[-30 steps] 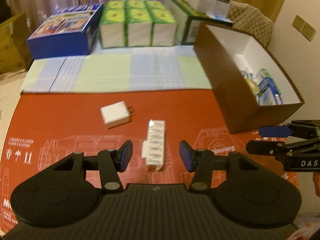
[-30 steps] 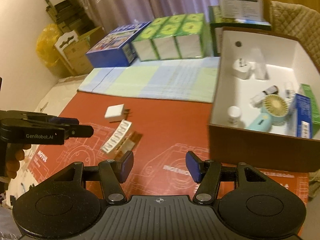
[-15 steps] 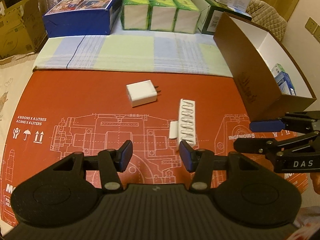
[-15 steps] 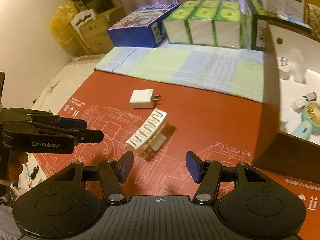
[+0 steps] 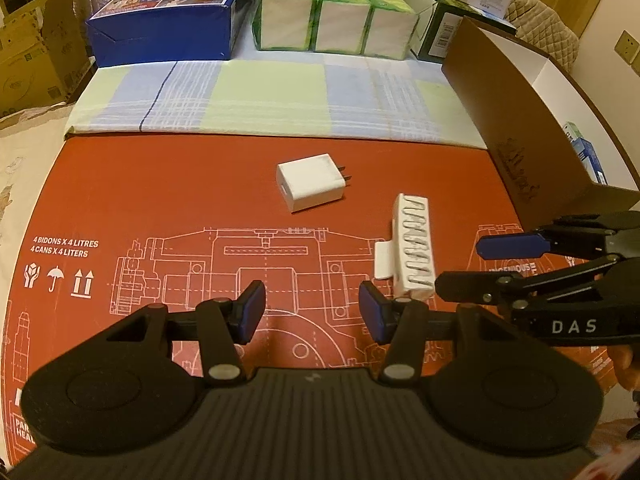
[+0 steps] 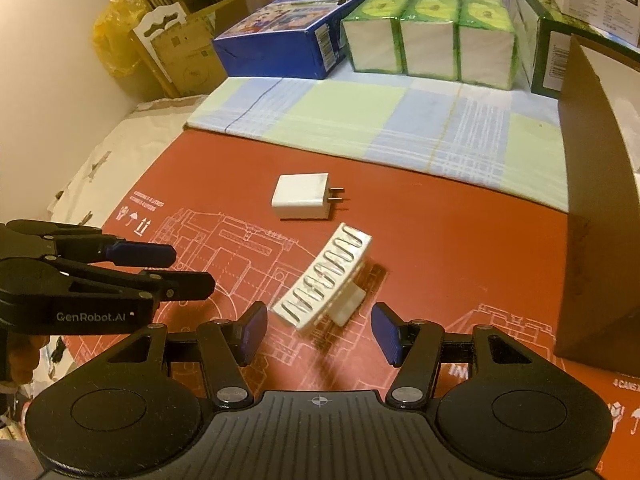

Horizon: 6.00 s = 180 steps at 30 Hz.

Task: Organize rigid objects
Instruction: 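Move both tools back from the storage box to the items on the mat, then grasp the white plug adapter with the left tool while the right tool grasps the white comb holder, then carry the plug adapter and comb holder over the storage box with both tools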

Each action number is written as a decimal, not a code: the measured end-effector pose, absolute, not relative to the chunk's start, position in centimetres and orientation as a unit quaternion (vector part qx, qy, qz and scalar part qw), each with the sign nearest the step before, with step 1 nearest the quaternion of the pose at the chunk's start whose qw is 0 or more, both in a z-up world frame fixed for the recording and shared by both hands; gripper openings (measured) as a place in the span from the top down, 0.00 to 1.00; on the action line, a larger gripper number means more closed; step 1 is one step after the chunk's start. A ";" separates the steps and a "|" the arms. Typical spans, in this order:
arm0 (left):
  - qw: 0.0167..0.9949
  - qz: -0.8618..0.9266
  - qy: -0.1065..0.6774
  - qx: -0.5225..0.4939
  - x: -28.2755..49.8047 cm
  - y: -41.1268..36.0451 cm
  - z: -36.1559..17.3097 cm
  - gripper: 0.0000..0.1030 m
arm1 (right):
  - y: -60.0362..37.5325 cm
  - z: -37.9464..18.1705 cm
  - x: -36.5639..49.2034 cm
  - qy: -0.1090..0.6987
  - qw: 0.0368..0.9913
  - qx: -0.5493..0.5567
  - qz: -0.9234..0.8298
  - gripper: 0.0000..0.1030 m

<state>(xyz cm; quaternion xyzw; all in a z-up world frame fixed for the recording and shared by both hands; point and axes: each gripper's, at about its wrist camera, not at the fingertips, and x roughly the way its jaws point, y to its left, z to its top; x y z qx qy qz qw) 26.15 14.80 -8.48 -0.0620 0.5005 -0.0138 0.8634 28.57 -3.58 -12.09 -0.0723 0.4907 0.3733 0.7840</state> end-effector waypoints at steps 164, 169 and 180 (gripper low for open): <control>0.865 -0.059 0.499 0.005 29.5 7.6 -11.8 0.65 | -9.6 -13.2 28.4 0.482 0.826 -0.080 0.281 0.76; 0.872 -0.066 0.484 0.003 29.2 6.9 -10.1 0.65 | -10.2 -12.2 28.0 0.474 0.829 -0.075 0.287 0.76; 0.894 -0.096 0.439 0.003 29.1 4.2 -5.3 0.65 | -12.0 -9.2 27.2 0.452 0.838 -0.046 0.301 0.76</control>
